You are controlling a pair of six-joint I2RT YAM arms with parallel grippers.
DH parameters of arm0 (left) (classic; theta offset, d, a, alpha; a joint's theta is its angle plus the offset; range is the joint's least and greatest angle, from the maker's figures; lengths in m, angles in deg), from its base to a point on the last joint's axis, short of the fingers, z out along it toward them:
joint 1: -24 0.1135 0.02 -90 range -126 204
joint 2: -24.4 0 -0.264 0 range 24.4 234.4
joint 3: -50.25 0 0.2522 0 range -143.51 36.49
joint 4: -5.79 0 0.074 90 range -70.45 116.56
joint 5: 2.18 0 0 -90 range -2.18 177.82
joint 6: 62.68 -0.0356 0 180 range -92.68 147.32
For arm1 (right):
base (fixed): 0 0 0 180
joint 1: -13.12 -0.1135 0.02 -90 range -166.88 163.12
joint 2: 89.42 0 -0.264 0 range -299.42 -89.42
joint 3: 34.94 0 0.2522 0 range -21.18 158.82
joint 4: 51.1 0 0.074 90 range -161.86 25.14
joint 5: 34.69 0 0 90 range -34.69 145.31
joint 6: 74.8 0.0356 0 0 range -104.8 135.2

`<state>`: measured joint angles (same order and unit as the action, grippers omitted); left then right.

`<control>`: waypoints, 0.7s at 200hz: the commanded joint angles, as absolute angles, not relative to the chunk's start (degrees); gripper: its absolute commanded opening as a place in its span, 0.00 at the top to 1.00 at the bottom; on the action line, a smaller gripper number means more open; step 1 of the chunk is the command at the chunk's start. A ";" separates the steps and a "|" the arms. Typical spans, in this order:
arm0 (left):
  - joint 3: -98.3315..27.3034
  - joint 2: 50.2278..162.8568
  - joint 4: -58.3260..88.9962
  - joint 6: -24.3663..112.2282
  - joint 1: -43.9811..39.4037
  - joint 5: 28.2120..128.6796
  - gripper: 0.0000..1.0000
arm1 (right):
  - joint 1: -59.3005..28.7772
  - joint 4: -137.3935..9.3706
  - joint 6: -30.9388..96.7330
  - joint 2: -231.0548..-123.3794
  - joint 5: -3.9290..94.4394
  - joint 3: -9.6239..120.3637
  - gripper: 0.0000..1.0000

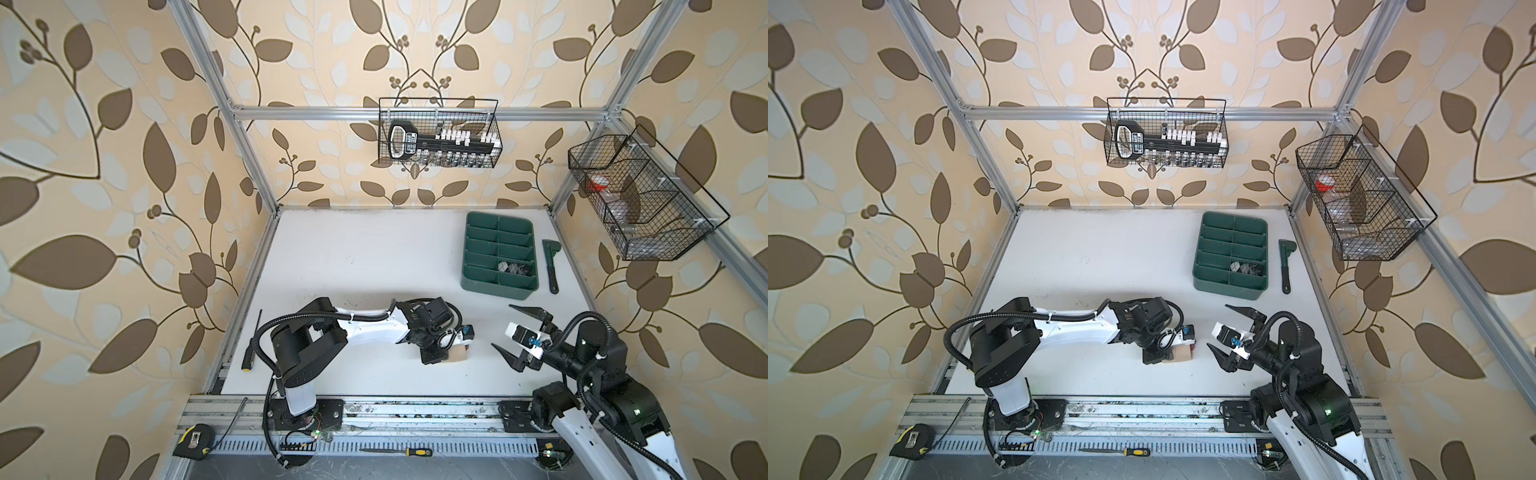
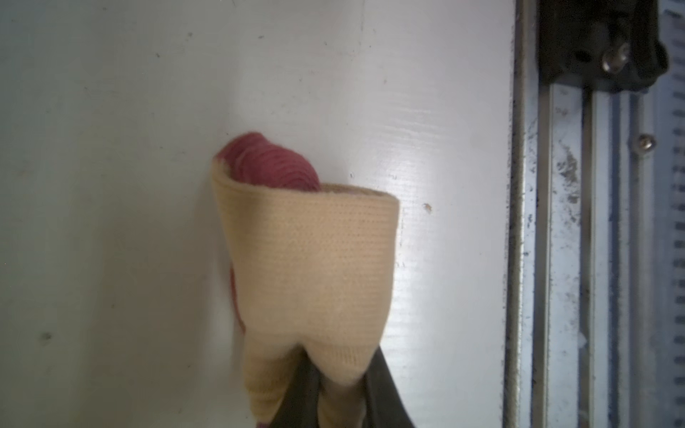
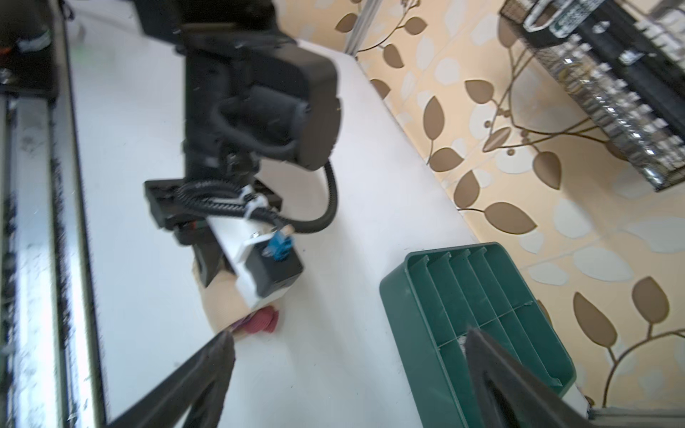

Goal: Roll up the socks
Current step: 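Hold the roll with the left gripper while the right releases and rises, then lower the right gripper onto the roll and grasp it beside the left gripper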

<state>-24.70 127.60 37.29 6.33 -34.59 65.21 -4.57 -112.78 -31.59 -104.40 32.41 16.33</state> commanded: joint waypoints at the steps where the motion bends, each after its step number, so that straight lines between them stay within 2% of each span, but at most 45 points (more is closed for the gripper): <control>1: -22.82 133.38 46.01 11.15 -33.37 58.03 0.83 | -8.11 -124.45 -42.97 -105.44 33.76 16.47 0.04; 29: -23.14 134.17 45.92 12.33 -32.26 56.91 0.83 | -15.11 -125.40 -39.71 -106.42 38.12 14.53 0.11; 60: -23.92 135.49 46.68 12.71 -31.81 56.40 0.83 | -24.61 -119.23 -32.64 -108.96 41.76 11.10 0.21; 110: -23.63 135.49 46.24 13.09 -31.21 56.35 0.83 | -50.82 -106.47 -26.06 -122.77 60.29 6.50 0.20; 140: -23.46 135.49 46.45 12.66 -31.15 56.64 0.83 | -53.42 -95.32 -25.54 -130.94 64.12 3.05 0.20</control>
<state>-26.65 131.01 37.44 11.88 -31.00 54.39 -52.42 -105.90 -27.33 -127.11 57.18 5.82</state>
